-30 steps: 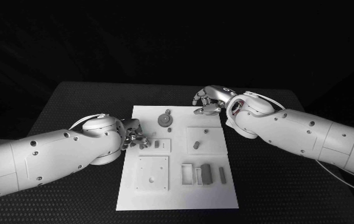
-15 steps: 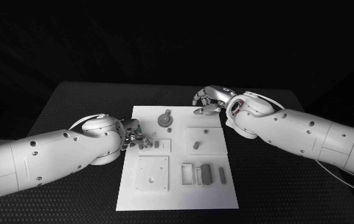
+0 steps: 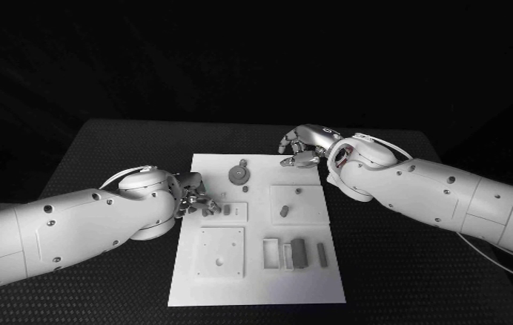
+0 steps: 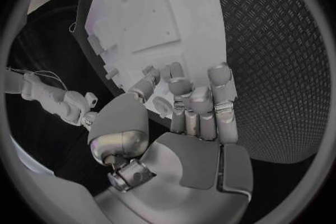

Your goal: Assemble the parts on the task board

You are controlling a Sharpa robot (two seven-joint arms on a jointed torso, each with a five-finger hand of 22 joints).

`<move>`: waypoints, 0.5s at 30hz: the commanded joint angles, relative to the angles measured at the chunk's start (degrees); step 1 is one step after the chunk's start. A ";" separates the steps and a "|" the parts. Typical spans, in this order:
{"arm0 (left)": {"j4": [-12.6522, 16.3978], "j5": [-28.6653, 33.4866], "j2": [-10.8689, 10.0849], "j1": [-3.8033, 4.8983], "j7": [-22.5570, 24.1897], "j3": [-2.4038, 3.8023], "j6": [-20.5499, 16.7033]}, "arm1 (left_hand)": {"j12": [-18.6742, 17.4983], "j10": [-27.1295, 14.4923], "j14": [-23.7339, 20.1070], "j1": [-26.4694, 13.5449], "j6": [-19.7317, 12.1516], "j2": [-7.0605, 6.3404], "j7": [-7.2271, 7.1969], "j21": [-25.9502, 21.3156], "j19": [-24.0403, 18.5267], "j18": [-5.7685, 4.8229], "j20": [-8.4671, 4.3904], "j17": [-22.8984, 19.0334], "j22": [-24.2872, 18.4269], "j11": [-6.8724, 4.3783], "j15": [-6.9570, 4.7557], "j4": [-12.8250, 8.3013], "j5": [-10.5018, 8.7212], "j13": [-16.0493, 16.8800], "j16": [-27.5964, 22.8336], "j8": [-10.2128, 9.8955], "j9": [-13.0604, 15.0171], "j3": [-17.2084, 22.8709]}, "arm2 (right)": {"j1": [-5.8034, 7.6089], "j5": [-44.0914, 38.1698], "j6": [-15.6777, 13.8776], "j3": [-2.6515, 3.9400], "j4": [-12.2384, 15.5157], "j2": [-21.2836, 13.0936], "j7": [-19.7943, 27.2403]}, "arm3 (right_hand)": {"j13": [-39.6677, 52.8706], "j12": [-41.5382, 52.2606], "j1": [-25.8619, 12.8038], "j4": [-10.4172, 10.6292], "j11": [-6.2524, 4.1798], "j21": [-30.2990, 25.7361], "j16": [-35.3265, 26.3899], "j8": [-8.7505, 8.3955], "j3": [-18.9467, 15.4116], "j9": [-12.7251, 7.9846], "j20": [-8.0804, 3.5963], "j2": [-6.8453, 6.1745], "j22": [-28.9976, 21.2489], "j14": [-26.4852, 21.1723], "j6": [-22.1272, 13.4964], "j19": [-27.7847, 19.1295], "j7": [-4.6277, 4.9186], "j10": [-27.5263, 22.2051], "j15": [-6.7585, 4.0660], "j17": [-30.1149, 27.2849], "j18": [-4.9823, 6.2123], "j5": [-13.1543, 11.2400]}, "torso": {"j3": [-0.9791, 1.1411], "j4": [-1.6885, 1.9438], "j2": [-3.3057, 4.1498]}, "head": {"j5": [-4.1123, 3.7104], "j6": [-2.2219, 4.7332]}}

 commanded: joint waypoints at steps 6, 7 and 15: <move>0.60 0.11 -0.29 -0.02 0.90 0.05 -1.23 | 0.37 0.11 0.04 -0.10 -0.06 0.04 -0.26 0.00 0.23 0.74 -0.08 -0.05 0.92 -0.02 -0.42 -0.16 -0.11 0.01 0.32 0.30 0.11 -0.53 | -0.03 -0.14 0.34 0.01 -0.14 0.09 0.20 | -0.06 -0.16 -0.55 0.37 0.17 -0.30 -0.32 -0.29 0.02 -0.03 0.23 -0.17 0.64 -0.07 0.02 0.19 0.31 -0.29 -0.20 -0.05 0.79 0.12 | -0.03 -0.02 0.02 | -0.16 0.02; 0.59 0.03 -0.34 -0.02 0.86 0.05 -1.21 | 0.37 0.11 0.05 -0.09 -0.06 0.06 -0.26 0.01 0.24 0.74 -0.08 -0.05 0.92 -0.02 -0.43 -0.17 -0.11 0.01 0.32 0.30 0.11 -0.54 | -0.03 -0.14 0.35 0.01 -0.19 0.09 0.20 | -0.06 -0.16 -0.54 0.37 0.17 -0.30 -0.32 -0.29 0.03 -0.03 0.23 -0.17 0.64 -0.07 0.02 0.19 0.31 -0.29 -0.20 -0.05 0.79 0.12 | -0.05 -0.02 0.02 | -0.26 0.01; 0.68 0.03 -0.57 -0.02 0.88 0.07 -1.09 | 0.38 0.13 0.07 -0.05 -0.05 0.14 -0.28 0.01 0.26 0.75 -0.08 -0.05 0.92 -0.04 -0.45 -0.19 -0.11 0.01 0.33 0.32 0.11 -0.62 | -0.03 -0.14 0.39 0.01 -0.26 0.12 0.22 | -0.07 -0.16 -0.53 0.36 0.17 -0.31 -0.33 -0.29 0.04 -0.03 0.23 -0.17 0.64 -0.08 0.02 0.19 0.31 -0.29 -0.20 -0.06 0.79 0.12 | -0.01 0.01 0.00 | -0.30 0.02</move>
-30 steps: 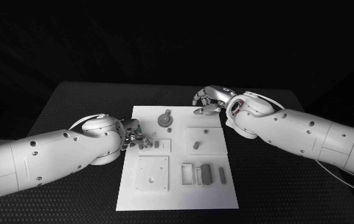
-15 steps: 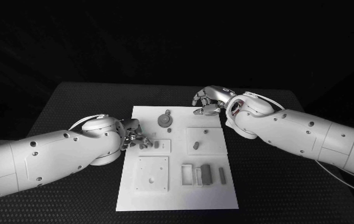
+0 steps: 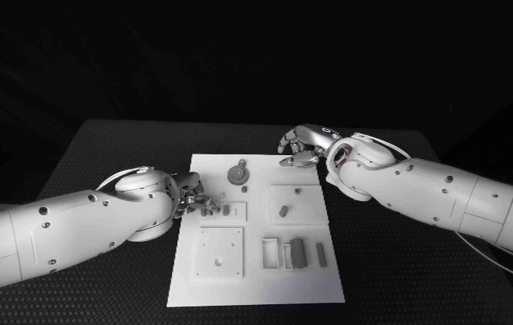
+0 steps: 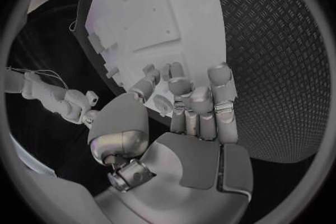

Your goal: Assemble the parts on the task board

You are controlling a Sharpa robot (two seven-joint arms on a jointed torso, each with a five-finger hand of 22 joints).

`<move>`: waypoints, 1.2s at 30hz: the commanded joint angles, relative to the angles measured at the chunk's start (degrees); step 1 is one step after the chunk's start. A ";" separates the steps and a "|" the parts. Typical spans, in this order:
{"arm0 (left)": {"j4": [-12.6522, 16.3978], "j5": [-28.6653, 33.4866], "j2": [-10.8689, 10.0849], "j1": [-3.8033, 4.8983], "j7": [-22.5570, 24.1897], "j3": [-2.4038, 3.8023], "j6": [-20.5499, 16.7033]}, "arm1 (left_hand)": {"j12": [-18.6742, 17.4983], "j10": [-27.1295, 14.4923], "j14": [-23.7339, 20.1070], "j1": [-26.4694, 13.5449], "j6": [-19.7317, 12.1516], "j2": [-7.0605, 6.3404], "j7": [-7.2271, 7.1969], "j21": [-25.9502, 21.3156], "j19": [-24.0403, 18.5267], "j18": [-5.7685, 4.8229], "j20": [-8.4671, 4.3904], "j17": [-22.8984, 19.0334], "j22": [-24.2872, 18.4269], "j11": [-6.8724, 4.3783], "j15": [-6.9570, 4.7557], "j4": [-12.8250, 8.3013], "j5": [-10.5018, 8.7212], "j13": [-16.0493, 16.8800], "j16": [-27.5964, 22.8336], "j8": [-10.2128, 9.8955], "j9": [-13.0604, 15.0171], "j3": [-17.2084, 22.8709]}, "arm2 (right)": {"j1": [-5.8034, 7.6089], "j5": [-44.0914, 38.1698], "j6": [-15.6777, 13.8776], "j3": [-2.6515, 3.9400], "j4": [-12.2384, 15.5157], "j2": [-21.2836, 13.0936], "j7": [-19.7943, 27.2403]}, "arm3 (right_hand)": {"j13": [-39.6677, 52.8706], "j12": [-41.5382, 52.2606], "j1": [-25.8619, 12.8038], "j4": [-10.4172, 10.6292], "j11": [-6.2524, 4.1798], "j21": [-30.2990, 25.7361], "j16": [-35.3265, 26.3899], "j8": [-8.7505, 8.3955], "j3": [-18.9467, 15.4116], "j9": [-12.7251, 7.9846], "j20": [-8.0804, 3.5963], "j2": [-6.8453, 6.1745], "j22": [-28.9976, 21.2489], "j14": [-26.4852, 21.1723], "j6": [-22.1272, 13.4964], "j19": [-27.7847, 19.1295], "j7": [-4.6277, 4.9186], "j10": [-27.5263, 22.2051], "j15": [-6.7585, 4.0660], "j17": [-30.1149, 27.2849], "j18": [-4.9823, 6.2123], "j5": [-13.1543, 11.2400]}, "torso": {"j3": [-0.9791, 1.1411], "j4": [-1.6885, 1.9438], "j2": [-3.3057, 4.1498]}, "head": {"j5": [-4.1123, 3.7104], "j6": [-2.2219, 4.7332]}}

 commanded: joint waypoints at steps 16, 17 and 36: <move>0.57 0.34 -0.31 -0.02 1.40 0.18 -1.61 | 0.39 0.20 0.13 0.11 0.09 0.47 -0.23 0.02 0.34 0.78 -0.09 -0.07 0.92 -0.08 -0.57 -0.09 -0.10 0.00 0.34 0.37 0.04 -0.66 | -0.03 -0.14 0.42 0.01 -0.14 0.11 0.23 | -0.08 -0.16 -0.53 0.37 0.18 -0.31 -0.33 -0.30 0.04 -0.02 0.23 -0.18 0.64 -0.08 0.01 0.19 0.32 -0.29 -0.19 -0.06 0.80 0.12 | 0.00 0.04 -0.03 | -0.04 0.05; 0.57 0.35 -0.31 -0.02 1.48 0.19 -1.78 | 0.39 0.22 0.15 0.14 0.10 0.53 -0.23 0.02 0.35 0.78 -0.09 -0.07 0.92 -0.09 -0.58 -0.10 -0.10 0.00 0.34 0.38 0.04 -0.69 | -0.03 -0.14 0.42 0.01 -0.17 0.11 0.23 | -0.08 -0.16 -0.53 0.37 0.18 -0.31 -0.33 -0.30 0.04 -0.02 0.23 -0.17 0.64 -0.08 0.01 0.19 0.32 -0.29 -0.19 -0.06 0.80 0.12 | 0.00 0.04 -0.03 | -0.04 0.05; 1.03 1.16 -0.35 -0.02 1.95 0.49 -2.47 | 0.40 0.29 0.24 0.32 0.14 0.88 -0.27 0.02 0.43 0.80 -0.09 -0.10 0.91 -0.13 -0.63 -0.22 -0.10 -0.02 0.33 0.42 0.01 -0.93 | -0.07 -0.14 0.49 0.01 -0.30 0.11 0.24 | -0.08 -0.16 -0.53 0.37 0.18 -0.32 -0.33 -0.30 0.05 -0.02 0.23 -0.16 0.64 -0.07 0.01 0.19 0.33 -0.29 -0.19 -0.07 0.80 0.12 | 0.02 0.10 -0.03 | -0.03 0.20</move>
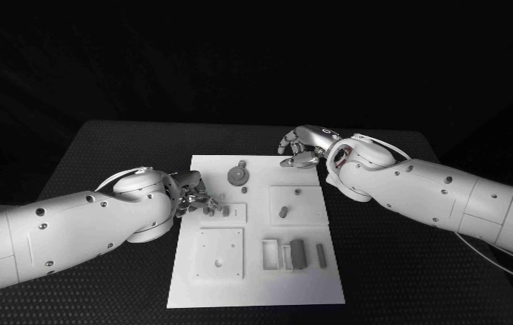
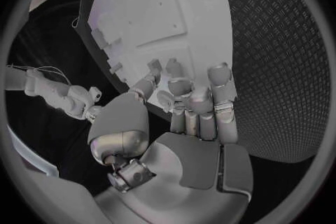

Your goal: Assemble the parts on the task board

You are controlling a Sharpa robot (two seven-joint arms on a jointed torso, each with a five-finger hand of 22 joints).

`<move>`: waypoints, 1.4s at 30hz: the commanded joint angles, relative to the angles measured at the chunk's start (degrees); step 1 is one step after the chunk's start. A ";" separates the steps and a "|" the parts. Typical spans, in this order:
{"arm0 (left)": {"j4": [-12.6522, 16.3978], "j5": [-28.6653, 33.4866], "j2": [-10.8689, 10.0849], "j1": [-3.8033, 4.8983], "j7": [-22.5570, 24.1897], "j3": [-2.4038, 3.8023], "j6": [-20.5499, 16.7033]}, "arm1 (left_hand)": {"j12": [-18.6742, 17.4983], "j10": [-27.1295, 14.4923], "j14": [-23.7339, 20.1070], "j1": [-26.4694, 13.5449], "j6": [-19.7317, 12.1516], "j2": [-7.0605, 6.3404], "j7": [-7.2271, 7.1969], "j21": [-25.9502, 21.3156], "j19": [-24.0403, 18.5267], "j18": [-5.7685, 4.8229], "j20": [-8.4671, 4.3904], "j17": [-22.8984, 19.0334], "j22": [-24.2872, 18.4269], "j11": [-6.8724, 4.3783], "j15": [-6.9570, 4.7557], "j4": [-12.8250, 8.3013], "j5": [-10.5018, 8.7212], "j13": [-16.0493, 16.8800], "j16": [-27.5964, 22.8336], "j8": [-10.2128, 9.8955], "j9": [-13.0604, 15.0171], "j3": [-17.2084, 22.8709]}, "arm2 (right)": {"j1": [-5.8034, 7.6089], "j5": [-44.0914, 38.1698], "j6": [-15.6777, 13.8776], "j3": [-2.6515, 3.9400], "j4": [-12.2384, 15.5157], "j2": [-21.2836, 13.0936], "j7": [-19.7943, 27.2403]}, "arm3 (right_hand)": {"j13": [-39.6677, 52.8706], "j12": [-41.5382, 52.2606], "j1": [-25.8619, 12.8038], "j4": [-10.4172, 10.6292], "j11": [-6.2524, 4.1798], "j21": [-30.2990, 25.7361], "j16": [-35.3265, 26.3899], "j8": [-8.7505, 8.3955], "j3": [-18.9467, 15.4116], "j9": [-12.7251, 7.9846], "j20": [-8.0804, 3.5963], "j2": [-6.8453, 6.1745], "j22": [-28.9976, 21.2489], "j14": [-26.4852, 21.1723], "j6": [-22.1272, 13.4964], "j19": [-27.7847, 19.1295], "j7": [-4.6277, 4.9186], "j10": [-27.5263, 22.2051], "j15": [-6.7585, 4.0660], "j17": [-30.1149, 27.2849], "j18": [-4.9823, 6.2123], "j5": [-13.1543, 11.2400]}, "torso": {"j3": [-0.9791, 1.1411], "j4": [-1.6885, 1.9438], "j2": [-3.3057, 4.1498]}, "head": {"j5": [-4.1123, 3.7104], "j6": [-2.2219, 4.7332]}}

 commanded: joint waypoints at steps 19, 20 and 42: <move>0.17 6.17 -1.20 0.31 10.57 4.80 -14.24 | -3.52 -3.29 -3.01 2.62 -4.58 0.33 1.77 -3.33 -3.87 1.30 -0.27 -1.87 -0.36 1.77 1.35 -2.01 0.26 -1.96 -3.59 -2.10 -0.99 0.05 | -0.10 0.01 -0.07 0.01 -0.52 -0.11 0.27 | -0.10 -0.20 -0.53 0.33 0.21 -0.34 -0.35 -0.41 0.04 -0.05 0.23 -0.31 0.65 -0.10 -0.16 0.19 0.39 -0.37 -0.18 -0.09 0.79 0.12 | -0.04 0.10 -0.05 | -0.47 0.55; -0.19 7.55 -1.03 0.50 12.68 4.80 -15.90 | -5.53 -5.12 -4.76 3.94 -5.96 0.35 2.67 -5.16 -6.13 1.18 -0.06 -2.93 -1.17 2.63 2.20 -2.98 0.28 -3.10 -5.81 -2.67 -1.20 0.59 | -0.10 0.01 -0.05 0.01 -0.56 -0.09 0.27 | -0.11 -0.20 -0.53 0.33 0.21 -0.34 -0.35 -0.43 0.04 -0.05 0.23 -0.32 0.64 -0.11 -0.18 0.19 0.39 -0.38 -0.18 -0.09 0.79 0.12 | -0.03 0.08 -0.05 | -0.49 0.61; -9.98 -10.79 8.66 0.48 31.40 0.14 -16.47 | -44.12 -11.68 -8.80 28.21 -12.69 -1.64 7.81 -15.57 -10.78 1.88 6.27 -6.37 -7.09 10.95 10.02 -7.30 1.17 -31.10 -18.03 -7.25 -6.17 3.51 | -0.10 0.14 -0.12 0.01 -1.52 0.38 0.45 | -0.11 -0.22 -0.51 0.35 0.25 -0.37 -0.37 -0.54 0.08 -0.08 0.23 -0.32 0.64 -0.14 -0.36 0.20 0.43 -0.46 -0.15 -0.10 0.79 0.12 | 0.05 -0.22 0.14 | -0.65 1.62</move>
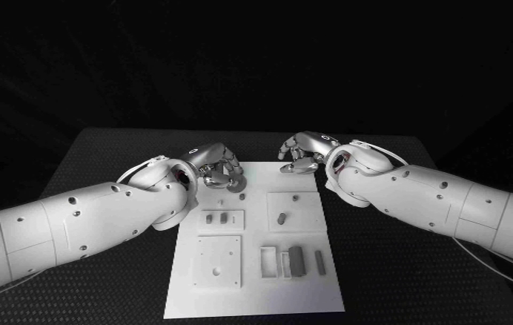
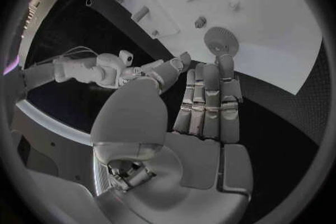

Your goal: Assemble the parts on the task board

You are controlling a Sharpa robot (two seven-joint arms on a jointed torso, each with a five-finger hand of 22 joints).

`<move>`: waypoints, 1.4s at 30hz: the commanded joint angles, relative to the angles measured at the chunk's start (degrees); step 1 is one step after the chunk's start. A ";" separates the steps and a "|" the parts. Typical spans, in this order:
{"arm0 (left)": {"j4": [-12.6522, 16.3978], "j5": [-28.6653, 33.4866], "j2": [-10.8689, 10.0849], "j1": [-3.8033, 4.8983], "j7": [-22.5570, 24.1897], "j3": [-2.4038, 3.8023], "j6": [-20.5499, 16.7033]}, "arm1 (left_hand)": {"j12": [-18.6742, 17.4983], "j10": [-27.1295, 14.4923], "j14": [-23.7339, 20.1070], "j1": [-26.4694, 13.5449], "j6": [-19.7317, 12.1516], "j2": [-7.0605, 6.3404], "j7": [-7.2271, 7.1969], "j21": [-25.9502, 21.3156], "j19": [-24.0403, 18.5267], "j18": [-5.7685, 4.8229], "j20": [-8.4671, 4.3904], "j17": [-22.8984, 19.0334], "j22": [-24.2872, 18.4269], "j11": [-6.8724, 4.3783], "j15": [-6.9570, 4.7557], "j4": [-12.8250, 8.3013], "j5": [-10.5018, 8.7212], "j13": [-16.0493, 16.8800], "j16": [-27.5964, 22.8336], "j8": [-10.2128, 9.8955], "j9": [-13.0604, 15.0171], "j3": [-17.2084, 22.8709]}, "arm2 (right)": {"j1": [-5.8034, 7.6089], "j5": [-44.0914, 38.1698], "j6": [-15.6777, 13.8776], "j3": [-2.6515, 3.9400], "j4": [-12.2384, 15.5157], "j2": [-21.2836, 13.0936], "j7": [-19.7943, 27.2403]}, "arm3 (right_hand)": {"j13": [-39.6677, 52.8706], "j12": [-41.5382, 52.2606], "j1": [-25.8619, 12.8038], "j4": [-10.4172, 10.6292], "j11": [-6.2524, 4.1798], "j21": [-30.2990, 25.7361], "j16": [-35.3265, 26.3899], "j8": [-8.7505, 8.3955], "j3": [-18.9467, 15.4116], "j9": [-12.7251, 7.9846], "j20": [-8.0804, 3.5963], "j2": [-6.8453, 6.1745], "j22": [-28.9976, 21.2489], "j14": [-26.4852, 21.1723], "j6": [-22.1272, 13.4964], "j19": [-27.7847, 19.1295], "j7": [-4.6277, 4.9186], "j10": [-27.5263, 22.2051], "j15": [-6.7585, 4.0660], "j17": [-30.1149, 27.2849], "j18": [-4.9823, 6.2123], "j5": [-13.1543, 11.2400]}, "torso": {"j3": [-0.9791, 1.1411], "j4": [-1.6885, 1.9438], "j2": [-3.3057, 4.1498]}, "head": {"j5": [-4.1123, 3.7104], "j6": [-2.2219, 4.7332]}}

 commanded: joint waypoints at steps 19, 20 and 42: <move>-6.41 -18.67 5.91 -2.02 5.79 -1.25 5.29 | -6.16 -0.04 0.87 0.37 2.03 0.50 -0.31 2.69 1.65 4.02 0.75 2.26 3.94 0.99 0.99 0.04 -0.64 -4.00 4.56 -0.14 -1.48 -1.56 | -0.03 -0.02 0.06 0.01 -0.14 0.46 0.49 | -0.05 -0.19 -0.27 0.37 0.05 -0.36 -0.36 -0.35 0.10 -0.09 0.23 -0.02 0.60 -0.03 -0.11 0.24 0.32 -0.25 -0.22 -0.05 0.79 0.12 | -0.08 0.00 0.04 | -0.86 -0.11; -6.67 -18.67 6.07 -2.14 5.60 -1.25 5.84 | -6.19 0.00 0.89 0.36 2.01 0.52 -0.28 2.70 1.68 4.05 0.77 2.25 3.97 1.00 1.00 0.06 -0.61 -4.03 4.58 -0.15 -1.51 -1.55 | -0.03 -0.02 0.08 0.01 -0.14 0.45 0.49 | -0.05 -0.19 -0.26 0.37 0.05 -0.36 -0.36 -0.35 0.11 -0.09 0.23 -0.02 0.60 -0.03 -0.12 0.24 0.32 -0.25 -0.22 -0.05 0.79 0.12 | -0.10 -0.02 0.06 | -0.88 -0.15; -7.97 -19.99 6.71 -2.98 3.86 -1.24 8.53 | -6.36 3.16 2.60 0.42 1.52 0.95 0.28 4.15 3.85 4.86 0.31 2.92 5.78 0.22 0.26 0.04 -0.55 -4.42 7.02 -0.81 -2.83 -1.63 | -0.03 -0.02 0.11 0.02 0.22 0.17 0.46 | -0.03 -0.15 -0.25 0.37 0.06 -0.35 -0.33 -0.37 0.11 -0.09 0.22 -0.02 0.60 -0.01 -0.14 0.28 0.34 -0.25 -0.20 -0.05 0.79 0.12 | -0.14 0.13 -0.05 | -1.26 -0.58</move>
